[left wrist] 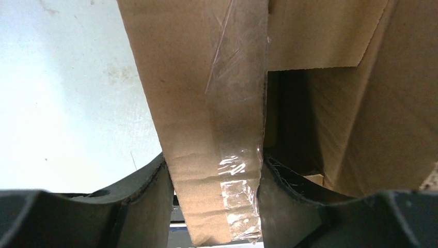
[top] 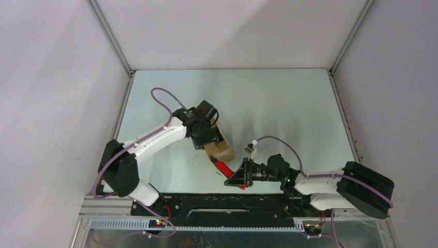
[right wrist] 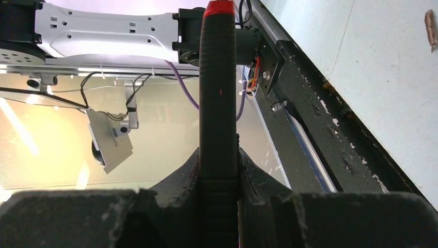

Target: Unpack the express box

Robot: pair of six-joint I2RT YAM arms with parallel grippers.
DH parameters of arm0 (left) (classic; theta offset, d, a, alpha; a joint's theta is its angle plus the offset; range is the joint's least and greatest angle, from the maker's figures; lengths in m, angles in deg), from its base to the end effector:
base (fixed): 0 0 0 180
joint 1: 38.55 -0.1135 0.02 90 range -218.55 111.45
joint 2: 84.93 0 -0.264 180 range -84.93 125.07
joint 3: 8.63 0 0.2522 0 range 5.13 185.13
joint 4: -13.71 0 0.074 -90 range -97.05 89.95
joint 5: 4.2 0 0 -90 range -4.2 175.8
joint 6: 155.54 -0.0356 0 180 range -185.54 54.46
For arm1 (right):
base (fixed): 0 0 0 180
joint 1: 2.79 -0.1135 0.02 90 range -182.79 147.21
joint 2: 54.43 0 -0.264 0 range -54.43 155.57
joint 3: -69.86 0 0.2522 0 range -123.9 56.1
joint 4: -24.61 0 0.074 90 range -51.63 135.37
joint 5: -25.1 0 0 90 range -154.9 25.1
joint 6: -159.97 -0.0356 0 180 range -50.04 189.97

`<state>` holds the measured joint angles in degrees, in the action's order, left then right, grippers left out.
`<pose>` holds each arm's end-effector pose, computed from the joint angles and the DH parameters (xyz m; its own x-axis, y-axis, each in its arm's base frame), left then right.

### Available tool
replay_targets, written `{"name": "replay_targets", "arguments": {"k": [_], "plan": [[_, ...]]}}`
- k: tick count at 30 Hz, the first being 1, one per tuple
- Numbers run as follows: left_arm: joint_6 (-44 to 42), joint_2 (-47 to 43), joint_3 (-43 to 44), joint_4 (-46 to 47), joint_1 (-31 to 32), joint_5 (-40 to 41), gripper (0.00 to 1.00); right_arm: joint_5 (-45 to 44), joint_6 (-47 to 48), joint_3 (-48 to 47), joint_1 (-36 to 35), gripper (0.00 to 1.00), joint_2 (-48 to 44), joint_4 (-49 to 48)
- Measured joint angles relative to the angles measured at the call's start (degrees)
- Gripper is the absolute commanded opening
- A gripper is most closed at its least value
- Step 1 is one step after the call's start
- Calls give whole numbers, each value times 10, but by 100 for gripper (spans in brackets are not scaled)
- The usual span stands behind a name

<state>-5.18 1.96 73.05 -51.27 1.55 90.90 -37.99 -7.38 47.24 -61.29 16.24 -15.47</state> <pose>0.2269 -0.1869 0.2512 -0.8935 -0.3794 -0.2403 -0.3196 0.9131 -0.2532 0.0939 0.1840 0.1604 -0.9862 0.0558 -0.1556 -0.1471 0.1337 0.9800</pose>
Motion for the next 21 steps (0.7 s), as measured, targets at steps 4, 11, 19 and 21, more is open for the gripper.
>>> {"name": "replay_targets", "arguments": {"k": [4, 11, 19, 21], "plan": [[0, -5, 0, -1, 5, -4, 15, -2, 5, 0, -4, 0, -15, 17], [0, -12, 0, -1, 6, -5, 15, -11, 15, 0, -14, 0, -45, 57], [0, -18, 0, -1, 6, -8, 14, -17, 24, 0, -16, 0, -55, 75], [0, -19, -1, 0, 6, -8, 14, -17, 24, 0, -16, 0, -55, 75]]}}
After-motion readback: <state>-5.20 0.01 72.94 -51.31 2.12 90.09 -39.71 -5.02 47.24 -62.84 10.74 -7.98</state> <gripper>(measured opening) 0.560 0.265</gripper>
